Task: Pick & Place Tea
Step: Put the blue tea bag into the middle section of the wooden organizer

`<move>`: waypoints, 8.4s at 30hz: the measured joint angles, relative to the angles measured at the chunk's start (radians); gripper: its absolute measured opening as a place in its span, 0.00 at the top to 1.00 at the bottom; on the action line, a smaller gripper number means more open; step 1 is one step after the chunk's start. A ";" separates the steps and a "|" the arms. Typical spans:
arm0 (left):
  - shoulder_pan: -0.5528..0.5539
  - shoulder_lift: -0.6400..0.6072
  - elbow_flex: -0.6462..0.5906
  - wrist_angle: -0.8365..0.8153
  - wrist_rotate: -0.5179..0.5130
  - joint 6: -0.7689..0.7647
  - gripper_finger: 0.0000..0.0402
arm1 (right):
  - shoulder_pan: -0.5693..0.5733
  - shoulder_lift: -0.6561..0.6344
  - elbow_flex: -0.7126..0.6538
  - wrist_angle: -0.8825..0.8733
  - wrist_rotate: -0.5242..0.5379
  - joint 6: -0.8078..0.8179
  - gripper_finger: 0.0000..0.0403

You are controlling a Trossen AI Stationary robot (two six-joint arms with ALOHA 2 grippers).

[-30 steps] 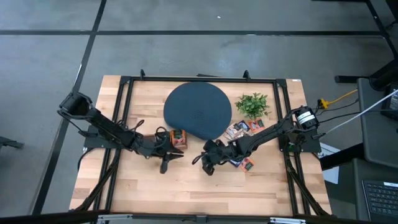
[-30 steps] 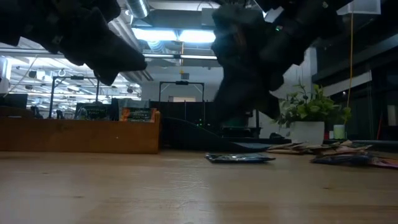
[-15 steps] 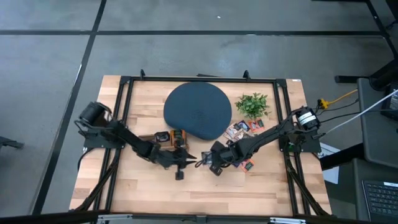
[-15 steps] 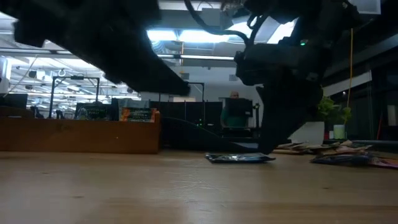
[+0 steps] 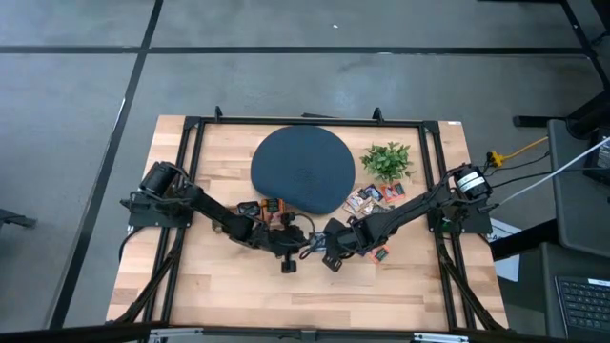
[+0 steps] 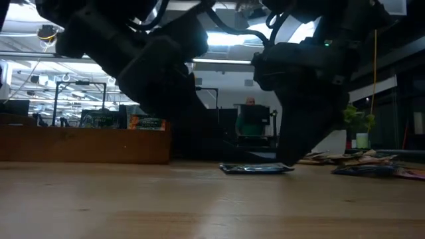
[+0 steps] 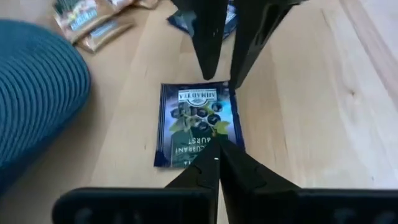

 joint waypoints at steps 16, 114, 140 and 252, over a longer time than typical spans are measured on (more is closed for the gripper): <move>0.020 -0.001 0.000 -0.026 0.020 -0.019 0.99 | -0.005 0.012 0.000 0.036 0.020 0.048 0.45; -0.062 -0.053 0.000 -0.030 0.121 0.253 0.99 | 0.009 0.063 0.135 0.069 -0.014 -0.160 0.73; -0.046 -0.011 0.003 0.025 0.064 0.170 0.99 | 0.060 0.079 0.136 0.069 -0.086 -0.030 0.77; 0.035 0.136 0.300 -0.401 0.319 0.042 0.99 | 0.088 0.031 -0.152 0.435 0.133 0.161 0.97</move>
